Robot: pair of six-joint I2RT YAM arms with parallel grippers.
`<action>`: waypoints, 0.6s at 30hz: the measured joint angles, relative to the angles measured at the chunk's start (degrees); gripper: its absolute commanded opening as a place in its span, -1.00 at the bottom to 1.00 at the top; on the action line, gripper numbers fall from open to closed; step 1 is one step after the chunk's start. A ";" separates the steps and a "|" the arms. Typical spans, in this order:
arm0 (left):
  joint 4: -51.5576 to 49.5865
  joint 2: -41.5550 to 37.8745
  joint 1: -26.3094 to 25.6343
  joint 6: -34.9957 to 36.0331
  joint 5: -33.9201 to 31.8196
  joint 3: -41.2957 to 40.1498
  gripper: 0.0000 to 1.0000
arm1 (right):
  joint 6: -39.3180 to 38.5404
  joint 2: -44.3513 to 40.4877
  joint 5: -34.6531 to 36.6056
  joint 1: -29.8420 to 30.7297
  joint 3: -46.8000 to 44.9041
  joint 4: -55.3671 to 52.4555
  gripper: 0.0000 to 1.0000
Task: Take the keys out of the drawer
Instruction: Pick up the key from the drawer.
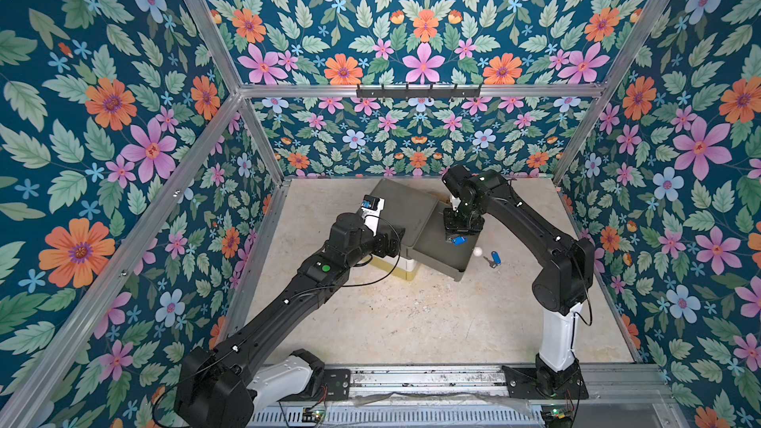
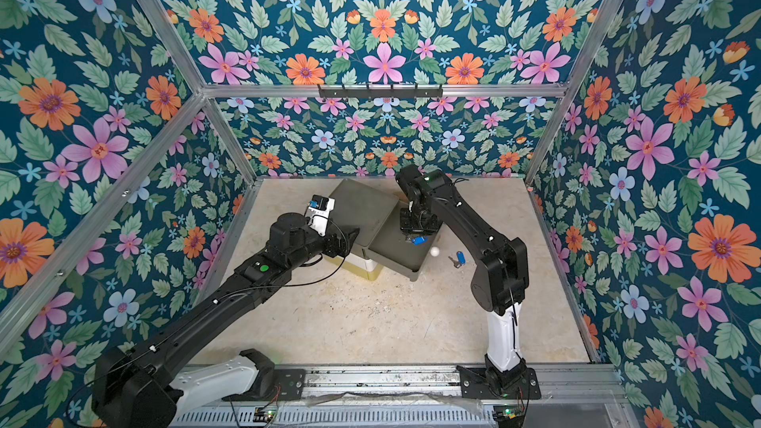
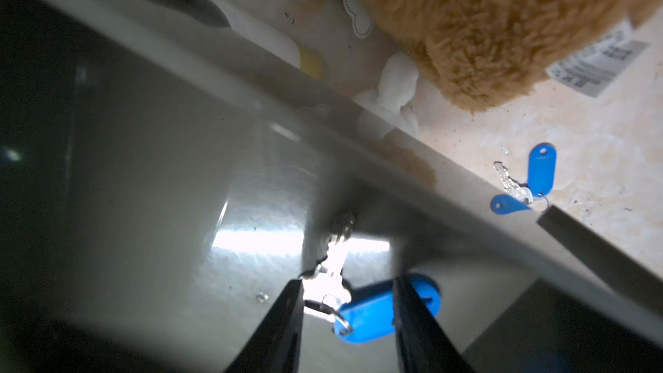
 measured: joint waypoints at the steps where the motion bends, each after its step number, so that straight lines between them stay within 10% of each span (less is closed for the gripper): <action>1: 0.00 -0.13 -0.15 -0.04 -0.22 -0.07 0.98 | -0.15 0.00 -0.02 0.00 -0.20 0.13 -0.17; 18: -1.86 -4.17 -0.61 -0.17 -2.12 -3.06 0.98 | 1.27 -2.56 -0.15 3.02 -2.47 1.40 -0.20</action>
